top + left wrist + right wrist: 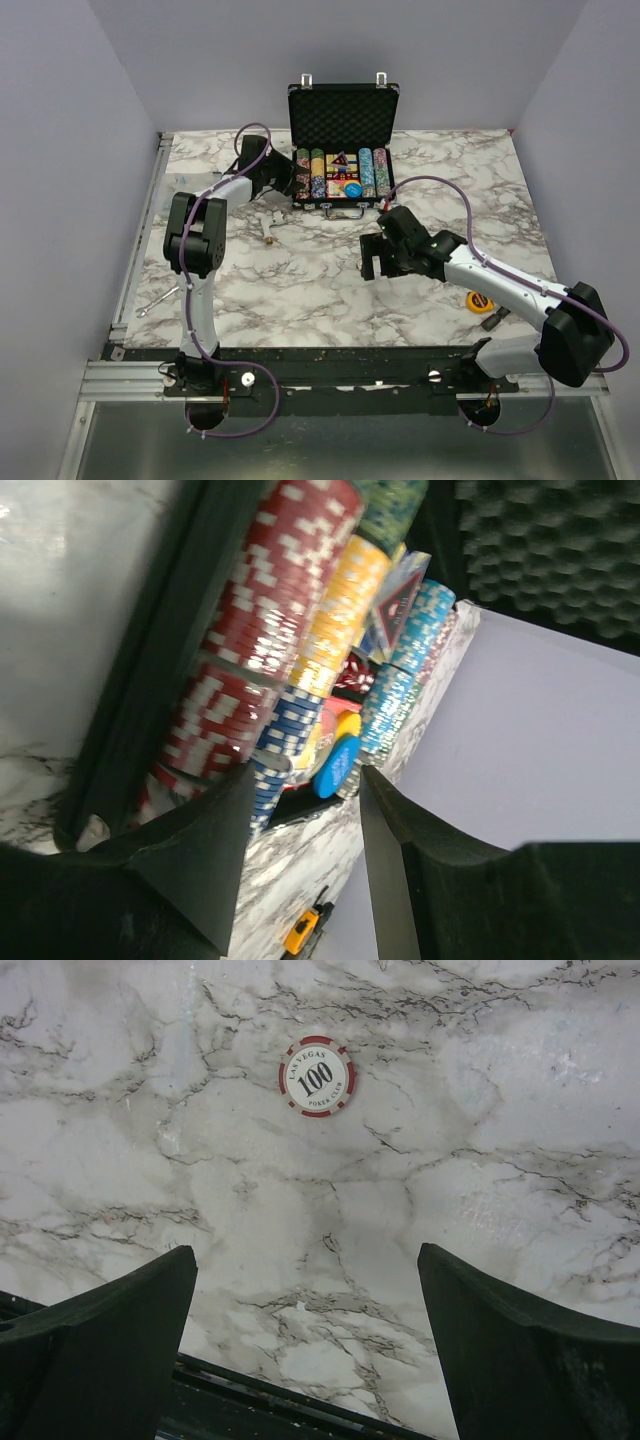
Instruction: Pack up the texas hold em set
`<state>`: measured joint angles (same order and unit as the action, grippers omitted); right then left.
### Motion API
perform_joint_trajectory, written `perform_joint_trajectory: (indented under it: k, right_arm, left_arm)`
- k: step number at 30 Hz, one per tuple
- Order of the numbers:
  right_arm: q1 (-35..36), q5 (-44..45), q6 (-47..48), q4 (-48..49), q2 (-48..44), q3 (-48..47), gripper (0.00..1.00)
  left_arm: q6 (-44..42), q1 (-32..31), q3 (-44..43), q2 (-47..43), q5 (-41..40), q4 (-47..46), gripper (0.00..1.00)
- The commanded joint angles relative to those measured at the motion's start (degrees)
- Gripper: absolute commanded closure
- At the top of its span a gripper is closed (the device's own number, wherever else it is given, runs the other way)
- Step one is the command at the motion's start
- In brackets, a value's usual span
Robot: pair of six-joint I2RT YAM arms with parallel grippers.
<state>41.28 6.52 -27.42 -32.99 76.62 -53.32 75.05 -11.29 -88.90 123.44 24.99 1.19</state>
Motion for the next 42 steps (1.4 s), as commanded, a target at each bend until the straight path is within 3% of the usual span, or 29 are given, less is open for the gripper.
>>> perform_joint_trajectory:
  k: [1, 16, 22, 29, 42]
  right_arm:
    - [-0.1, -1.2, 0.4, 1.4, 0.9, 0.2, 0.05]
    - [0.0, -3.4, -1.2, 1.4, 2.8, -2.1, 0.05]
    - [-0.1, -4.5, -1.2, 1.9, 3.6, -2.5, 0.05]
    - [-0.1, -4.2, -1.2, 1.9, 2.3, -0.9, 0.05]
    - [-0.1, -3.1, -0.8, 1.2, 1.7, -0.7, 0.05]
  left_arm:
    - [-0.7, 0.6, 2.4, 2.9, 1.7, -3.6, 0.53]
    - [-13.1, 1.9, -2.4, -4.9, 2.5, 2.9, 0.46]
    - [-7.8, 2.6, 6.1, -6.1, 6.7, -7.8, 0.46]
    - [-5.1, 2.4, 12.2, -5.4, 6.8, -14.0, 0.48]
    - [-7.0, 2.3, 2.9, 1.4, 6.5, -7.5, 0.48]
